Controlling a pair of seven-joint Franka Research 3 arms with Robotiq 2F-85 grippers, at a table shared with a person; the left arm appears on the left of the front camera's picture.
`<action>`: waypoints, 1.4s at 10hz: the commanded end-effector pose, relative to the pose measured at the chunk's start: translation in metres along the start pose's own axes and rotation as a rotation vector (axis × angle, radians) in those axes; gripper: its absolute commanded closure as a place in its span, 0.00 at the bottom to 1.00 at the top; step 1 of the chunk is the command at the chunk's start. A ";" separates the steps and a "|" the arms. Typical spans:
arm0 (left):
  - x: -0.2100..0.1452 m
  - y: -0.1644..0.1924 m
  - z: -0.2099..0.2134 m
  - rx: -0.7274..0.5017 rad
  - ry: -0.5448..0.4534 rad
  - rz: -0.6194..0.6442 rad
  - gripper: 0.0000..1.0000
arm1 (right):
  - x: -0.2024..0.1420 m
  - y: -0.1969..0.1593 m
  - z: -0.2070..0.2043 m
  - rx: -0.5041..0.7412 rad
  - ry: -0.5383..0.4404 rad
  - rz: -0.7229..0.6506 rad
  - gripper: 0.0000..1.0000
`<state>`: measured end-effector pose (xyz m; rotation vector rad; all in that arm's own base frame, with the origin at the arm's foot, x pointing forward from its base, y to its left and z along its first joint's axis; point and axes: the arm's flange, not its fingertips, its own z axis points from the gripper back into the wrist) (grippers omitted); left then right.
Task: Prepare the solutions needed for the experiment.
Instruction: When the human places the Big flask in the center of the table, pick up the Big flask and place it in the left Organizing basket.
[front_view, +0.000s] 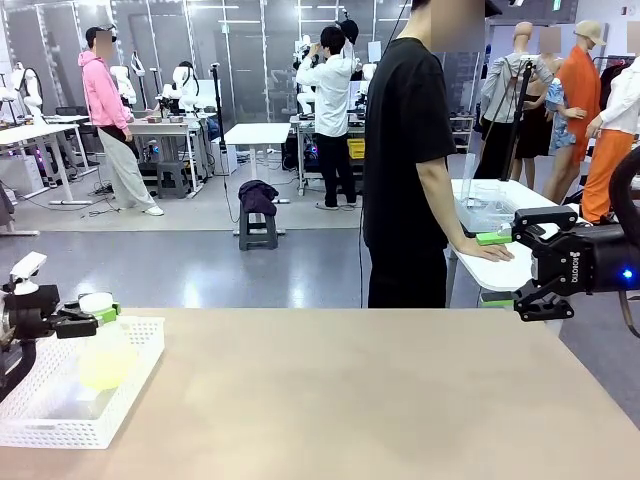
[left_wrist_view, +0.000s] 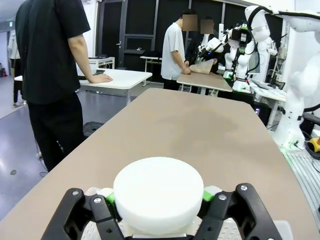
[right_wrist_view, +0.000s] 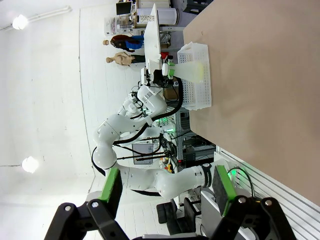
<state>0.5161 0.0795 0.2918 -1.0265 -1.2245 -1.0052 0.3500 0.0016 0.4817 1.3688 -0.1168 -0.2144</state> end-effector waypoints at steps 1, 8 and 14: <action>-0.005 -0.002 -0.003 -0.012 0.013 -0.023 0.56 | 0.001 0.003 -0.001 0.012 -0.006 -0.014 0.08; -0.012 -0.004 0.004 0.025 0.013 -0.051 0.00 | 0.001 0.003 -0.001 0.012 -0.006 -0.014 0.08; -0.006 0.000 0.009 0.015 0.020 -0.032 0.00 | 0.001 0.003 -0.001 0.012 -0.006 -0.014 0.08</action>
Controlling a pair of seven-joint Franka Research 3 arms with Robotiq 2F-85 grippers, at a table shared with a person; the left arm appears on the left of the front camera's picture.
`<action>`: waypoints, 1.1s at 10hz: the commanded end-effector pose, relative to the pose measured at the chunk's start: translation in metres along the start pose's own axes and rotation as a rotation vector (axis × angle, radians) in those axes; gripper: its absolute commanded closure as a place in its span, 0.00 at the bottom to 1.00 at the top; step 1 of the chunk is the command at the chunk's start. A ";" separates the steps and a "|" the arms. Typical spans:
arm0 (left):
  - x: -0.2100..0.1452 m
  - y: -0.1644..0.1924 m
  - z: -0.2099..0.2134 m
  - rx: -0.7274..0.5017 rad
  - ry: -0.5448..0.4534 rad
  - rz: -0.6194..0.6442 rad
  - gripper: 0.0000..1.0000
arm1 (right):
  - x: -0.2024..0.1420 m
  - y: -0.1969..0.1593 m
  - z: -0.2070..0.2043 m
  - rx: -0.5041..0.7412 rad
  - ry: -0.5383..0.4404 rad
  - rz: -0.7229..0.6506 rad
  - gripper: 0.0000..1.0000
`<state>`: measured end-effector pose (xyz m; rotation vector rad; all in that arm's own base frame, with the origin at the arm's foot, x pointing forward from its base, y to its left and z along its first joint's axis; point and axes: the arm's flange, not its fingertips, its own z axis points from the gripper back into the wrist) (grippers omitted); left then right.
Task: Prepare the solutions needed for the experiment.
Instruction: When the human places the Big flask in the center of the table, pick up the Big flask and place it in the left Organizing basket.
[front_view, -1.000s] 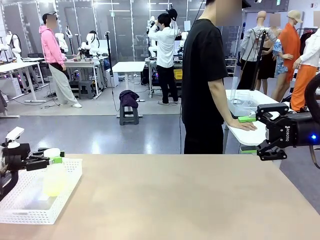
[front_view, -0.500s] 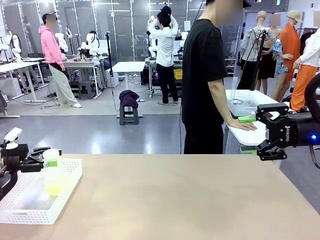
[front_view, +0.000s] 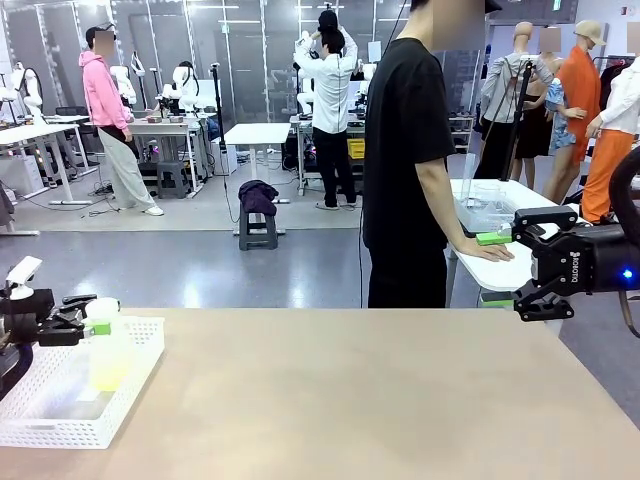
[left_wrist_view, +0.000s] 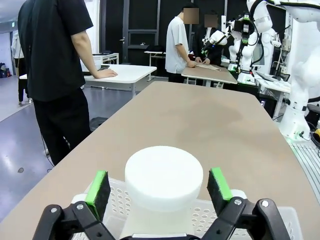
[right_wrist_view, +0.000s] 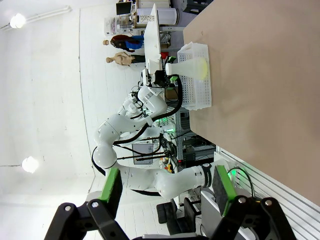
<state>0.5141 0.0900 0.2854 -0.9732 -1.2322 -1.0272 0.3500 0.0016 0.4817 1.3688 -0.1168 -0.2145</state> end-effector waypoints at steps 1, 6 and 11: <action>0.001 -0.001 -0.001 -0.007 -0.008 0.003 0.00 | 0.001 0.003 -0.001 0.012 -0.006 -0.014 0.08; 0.001 -0.001 -0.001 -0.007 -0.008 0.003 0.00 | 0.001 0.003 -0.001 0.012 -0.006 -0.014 0.08; 0.001 -0.004 0.006 -0.049 0.020 -0.025 0.00 | 0.001 0.003 -0.001 0.012 -0.006 -0.014 0.08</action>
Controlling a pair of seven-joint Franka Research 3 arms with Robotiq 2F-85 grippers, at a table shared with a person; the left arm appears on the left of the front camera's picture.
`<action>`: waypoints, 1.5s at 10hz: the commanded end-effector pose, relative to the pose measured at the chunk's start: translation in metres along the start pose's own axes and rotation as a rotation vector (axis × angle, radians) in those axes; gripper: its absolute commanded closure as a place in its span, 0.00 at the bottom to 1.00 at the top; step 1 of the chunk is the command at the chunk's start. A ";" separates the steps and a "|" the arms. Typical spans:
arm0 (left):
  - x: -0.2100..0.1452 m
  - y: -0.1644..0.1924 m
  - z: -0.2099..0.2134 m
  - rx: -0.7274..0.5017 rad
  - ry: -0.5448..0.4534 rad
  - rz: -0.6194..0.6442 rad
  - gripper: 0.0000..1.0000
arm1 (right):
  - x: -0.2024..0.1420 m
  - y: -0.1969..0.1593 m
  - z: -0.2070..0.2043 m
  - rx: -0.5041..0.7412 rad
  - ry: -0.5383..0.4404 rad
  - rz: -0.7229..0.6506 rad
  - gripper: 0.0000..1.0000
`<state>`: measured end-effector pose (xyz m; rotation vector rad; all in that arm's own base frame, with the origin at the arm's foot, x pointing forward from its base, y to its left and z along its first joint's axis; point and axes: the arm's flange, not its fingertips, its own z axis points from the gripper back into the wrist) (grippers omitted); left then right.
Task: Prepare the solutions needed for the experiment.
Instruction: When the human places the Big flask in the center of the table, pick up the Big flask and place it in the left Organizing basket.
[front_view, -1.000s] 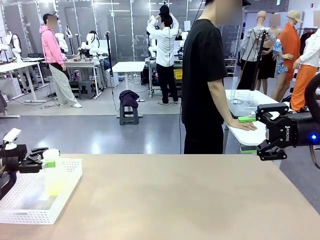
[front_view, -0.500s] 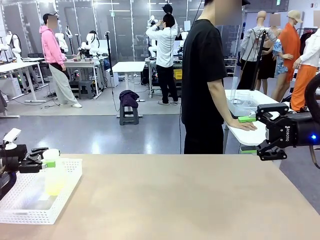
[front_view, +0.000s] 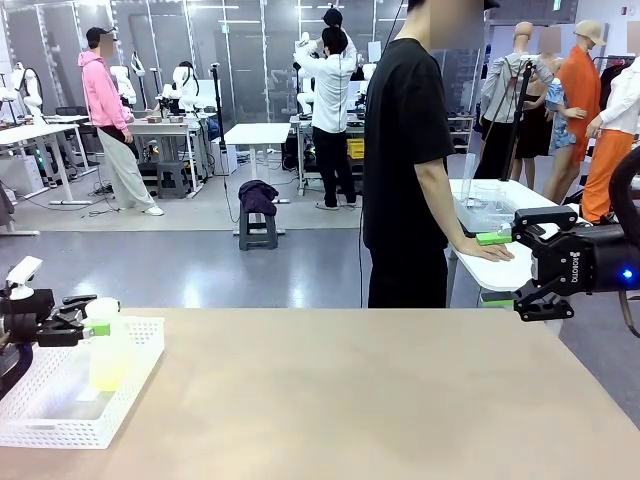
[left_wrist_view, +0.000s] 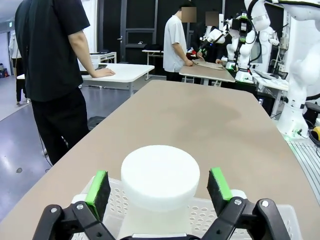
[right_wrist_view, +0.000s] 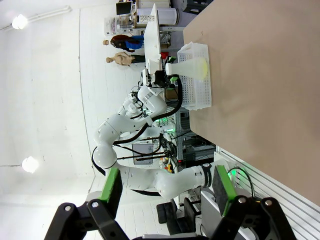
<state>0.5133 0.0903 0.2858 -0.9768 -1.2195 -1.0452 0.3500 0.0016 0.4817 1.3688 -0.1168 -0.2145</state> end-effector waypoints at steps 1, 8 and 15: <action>0.000 -0.003 0.011 -0.034 0.034 -0.041 0.00 | 0.001 0.003 -0.001 0.012 -0.006 -0.014 0.08; 0.050 -0.044 0.085 0.056 0.074 0.010 0.00 | 0.001 0.003 -0.001 0.012 -0.006 -0.014 0.08; 0.174 -0.119 0.036 -0.298 -0.126 0.503 0.00 | 0.001 0.003 -0.001 0.012 -0.006 -0.014 0.08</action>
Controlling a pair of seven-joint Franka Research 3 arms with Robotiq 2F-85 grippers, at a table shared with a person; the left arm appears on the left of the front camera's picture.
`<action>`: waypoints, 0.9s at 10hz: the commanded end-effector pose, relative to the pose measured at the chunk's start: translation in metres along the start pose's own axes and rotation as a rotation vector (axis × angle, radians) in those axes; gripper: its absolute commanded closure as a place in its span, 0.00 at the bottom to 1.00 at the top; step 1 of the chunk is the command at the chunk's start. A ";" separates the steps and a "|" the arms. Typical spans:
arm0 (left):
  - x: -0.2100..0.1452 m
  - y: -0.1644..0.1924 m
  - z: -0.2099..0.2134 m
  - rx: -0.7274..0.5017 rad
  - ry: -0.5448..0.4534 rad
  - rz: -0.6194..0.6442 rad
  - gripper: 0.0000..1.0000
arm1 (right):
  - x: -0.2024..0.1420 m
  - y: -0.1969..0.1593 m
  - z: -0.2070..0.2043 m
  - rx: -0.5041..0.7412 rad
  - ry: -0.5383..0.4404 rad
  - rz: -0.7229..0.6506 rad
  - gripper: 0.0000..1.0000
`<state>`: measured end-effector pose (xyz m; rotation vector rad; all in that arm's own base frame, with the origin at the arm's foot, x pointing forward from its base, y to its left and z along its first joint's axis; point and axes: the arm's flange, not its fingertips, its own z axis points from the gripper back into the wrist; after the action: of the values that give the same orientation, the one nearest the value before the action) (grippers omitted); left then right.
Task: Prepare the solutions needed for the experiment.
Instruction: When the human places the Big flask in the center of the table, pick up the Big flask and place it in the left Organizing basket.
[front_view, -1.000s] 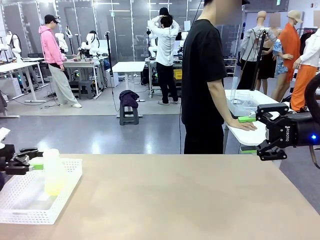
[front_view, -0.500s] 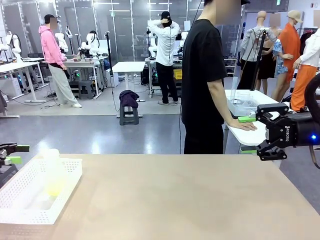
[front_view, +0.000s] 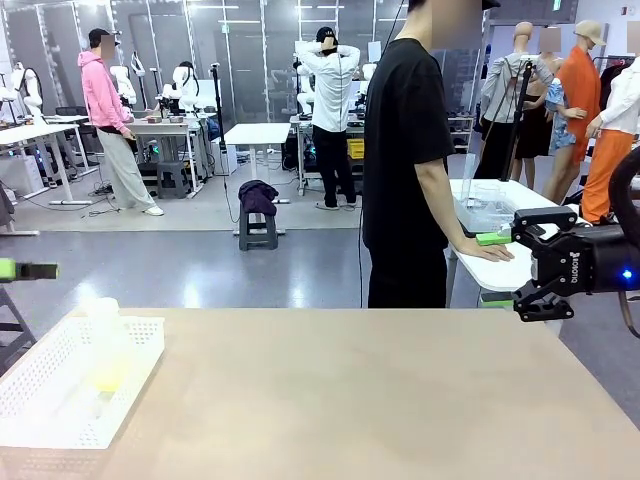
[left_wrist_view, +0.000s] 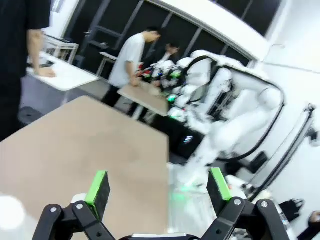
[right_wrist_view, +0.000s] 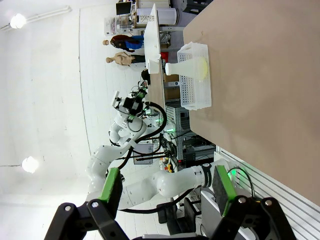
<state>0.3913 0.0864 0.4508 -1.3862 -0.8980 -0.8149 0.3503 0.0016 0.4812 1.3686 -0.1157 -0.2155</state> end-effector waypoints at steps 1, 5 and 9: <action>0.027 0.001 -0.013 -0.080 -0.083 0.151 0.00 | 0.001 0.003 -0.001 0.012 -0.006 -0.012 0.08; 0.037 0.013 -0.074 -0.236 -0.081 0.454 0.00 | 0.001 0.003 -0.001 0.012 -0.006 -0.012 0.08; 0.034 0.032 -0.113 -0.188 0.045 0.695 0.00 | 0.001 0.003 -0.001 0.012 -0.006 -0.012 0.08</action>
<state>0.4338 -0.0218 0.4600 -1.7099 -0.3354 -0.4075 0.3504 0.0015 0.4811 1.3684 -0.1157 -0.2157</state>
